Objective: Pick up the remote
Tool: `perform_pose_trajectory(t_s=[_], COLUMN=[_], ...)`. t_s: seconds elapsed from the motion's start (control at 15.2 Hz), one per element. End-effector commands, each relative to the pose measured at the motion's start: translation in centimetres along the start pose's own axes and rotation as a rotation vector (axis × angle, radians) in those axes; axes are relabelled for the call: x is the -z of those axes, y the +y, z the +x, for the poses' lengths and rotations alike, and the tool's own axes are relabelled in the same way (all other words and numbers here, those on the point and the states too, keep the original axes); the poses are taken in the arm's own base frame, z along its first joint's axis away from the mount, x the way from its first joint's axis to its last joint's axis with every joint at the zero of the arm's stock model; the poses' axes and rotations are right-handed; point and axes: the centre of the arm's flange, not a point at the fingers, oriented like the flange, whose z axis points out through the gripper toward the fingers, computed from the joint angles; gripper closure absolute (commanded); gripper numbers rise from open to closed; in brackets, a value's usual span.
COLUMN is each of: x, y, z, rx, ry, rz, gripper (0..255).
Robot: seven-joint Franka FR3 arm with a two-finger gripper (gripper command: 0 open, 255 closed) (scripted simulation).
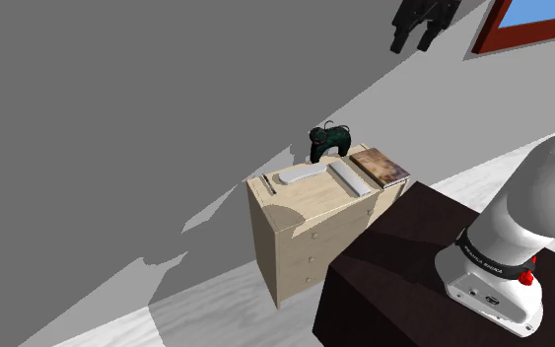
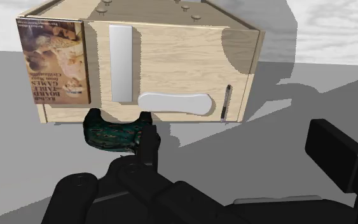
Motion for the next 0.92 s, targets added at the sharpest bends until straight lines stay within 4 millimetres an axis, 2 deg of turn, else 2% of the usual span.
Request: perform_pose_trajectory(t_s=[0.0, 0.46, 0.86], x=[0.0, -8.2, -15.3], y=[0.0, 2.4, 3.6], z=[0.0, 4.1, 7.7], rx=[0.0, 0.223, 0.414], ry=[0.0, -0.032, -0.06], rz=[0.0, 0.005, 0.01], gripper=[0, 0, 0])
